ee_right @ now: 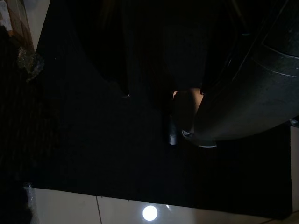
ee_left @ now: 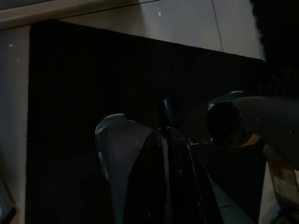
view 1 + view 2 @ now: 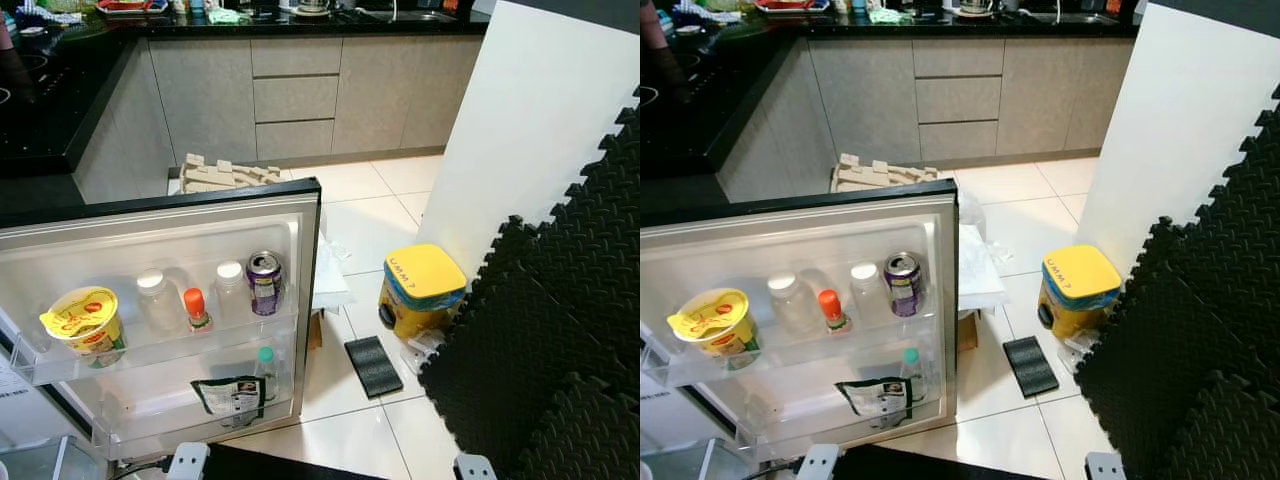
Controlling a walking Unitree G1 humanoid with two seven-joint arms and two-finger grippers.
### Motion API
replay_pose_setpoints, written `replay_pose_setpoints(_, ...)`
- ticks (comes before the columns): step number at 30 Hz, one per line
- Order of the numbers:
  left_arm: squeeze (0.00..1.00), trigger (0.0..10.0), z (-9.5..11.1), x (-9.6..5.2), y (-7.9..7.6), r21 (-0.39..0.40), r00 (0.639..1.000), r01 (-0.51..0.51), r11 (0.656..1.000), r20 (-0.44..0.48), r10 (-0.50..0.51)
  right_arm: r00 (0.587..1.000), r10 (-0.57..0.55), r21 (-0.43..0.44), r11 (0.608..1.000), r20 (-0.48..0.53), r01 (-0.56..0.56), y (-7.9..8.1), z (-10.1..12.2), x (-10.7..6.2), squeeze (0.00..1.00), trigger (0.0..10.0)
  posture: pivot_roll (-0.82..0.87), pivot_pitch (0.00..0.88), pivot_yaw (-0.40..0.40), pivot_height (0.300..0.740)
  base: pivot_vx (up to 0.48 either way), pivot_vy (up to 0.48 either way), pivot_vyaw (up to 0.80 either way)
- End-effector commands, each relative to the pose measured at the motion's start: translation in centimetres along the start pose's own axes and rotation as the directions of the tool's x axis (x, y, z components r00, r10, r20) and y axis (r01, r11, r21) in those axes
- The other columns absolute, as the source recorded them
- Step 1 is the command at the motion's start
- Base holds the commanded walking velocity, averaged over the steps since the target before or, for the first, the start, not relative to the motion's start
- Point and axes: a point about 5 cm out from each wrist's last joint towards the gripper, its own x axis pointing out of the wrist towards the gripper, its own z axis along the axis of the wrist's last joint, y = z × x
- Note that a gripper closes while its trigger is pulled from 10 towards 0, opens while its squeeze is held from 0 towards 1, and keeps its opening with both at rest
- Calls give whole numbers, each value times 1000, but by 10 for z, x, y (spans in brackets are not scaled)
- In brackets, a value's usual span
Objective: Restocking fridge
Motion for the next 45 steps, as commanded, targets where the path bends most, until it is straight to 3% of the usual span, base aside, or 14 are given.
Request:
replay_pose_setpoints(1, 0, 10000, -17, -1, -5, -11, 997, 24, 1000, -69, -25, 1000, -1, 16, 1000, -2, 1, 0, -1, 0, 0, 10000, 53, 0, -48, 740, 0, -465, 0)
replay_pose_setpoints(10, 0, 10000, -17, -2, -4, -21, 997, 22, 1000, -68, -23, 999, 32, 31, 999, 3, -32, 2, -1, 0, 0, 10000, 52, 0, -44, 740, 0, -467, 51)
replay_pose_setpoints(45, 0, 10000, -15, 0, -6, -30, 998, 18, 999, -60, -20, 997, 83, 5, 997, 3, -83, 3, -1, -1, 0, 10000, 47, 0, -45, 740, 0, 0, 728)
